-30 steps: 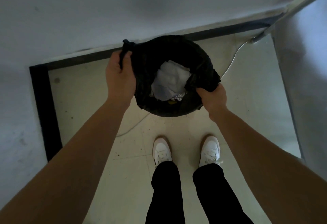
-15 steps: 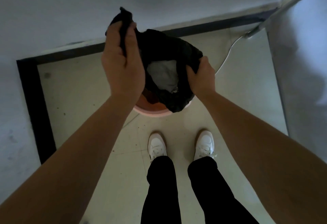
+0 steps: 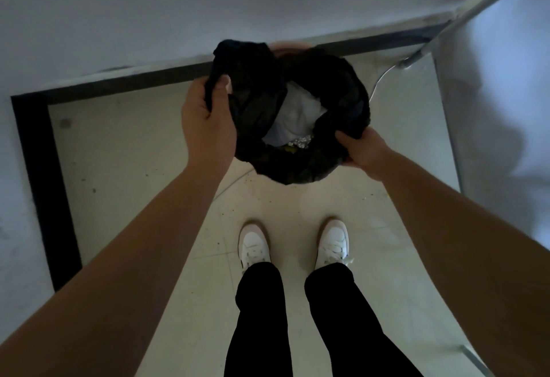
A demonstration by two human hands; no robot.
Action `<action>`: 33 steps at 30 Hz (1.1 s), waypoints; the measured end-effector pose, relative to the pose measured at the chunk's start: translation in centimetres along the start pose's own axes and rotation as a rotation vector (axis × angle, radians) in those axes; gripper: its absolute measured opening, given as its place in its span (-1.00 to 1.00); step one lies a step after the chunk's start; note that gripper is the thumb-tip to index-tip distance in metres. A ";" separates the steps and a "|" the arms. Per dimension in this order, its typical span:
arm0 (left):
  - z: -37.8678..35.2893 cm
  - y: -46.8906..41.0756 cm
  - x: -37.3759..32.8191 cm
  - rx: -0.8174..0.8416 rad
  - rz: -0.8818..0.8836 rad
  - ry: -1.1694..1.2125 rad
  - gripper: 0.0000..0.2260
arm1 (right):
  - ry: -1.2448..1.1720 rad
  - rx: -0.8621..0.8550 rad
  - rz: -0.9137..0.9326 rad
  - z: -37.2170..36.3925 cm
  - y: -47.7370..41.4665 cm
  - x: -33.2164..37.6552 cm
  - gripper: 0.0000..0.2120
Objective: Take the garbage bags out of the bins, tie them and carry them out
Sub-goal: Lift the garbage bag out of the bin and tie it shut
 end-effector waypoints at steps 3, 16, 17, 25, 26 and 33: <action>0.3 0.2 1.8 -0.033 0.085 0.036 -0.88 | -0.038 0.021 -0.022 -1.8 1.4 -0.6 -0.59; 3.0 -1.0 4.9 -0.047 0.130 -0.087 -0.78 | -0.045 -0.055 0.053 -9.8 -0.1 -2.3 -0.56; 3.1 -1.1 5.3 -0.055 0.144 -0.083 -0.82 | 0.010 -0.072 0.055 -9.3 -0.3 -2.9 -0.46; 3.9 -0.9 4.1 -0.091 0.158 -0.147 -0.75 | 0.625 -0.264 0.307 -2.4 6.2 4.1 -0.58; 4.3 -0.9 3.5 -0.112 0.172 -0.134 -0.73 | 0.624 -0.291 0.343 -1.8 7.1 5.9 -0.62; 7.1 -0.7 -1.8 -0.168 0.138 -0.087 -0.67 | -0.073 0.062 0.252 -1.5 12.4 17.4 -0.90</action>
Point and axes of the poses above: each hand's wrist, its own y-axis away from the middle knuckle, its own z-axis out of the back of the hand, x = y × z, the point moved 6 cm from there along -y, towards the middle knuckle, and after that the axes turned 6 degrees about z, right-handed, at the moved point
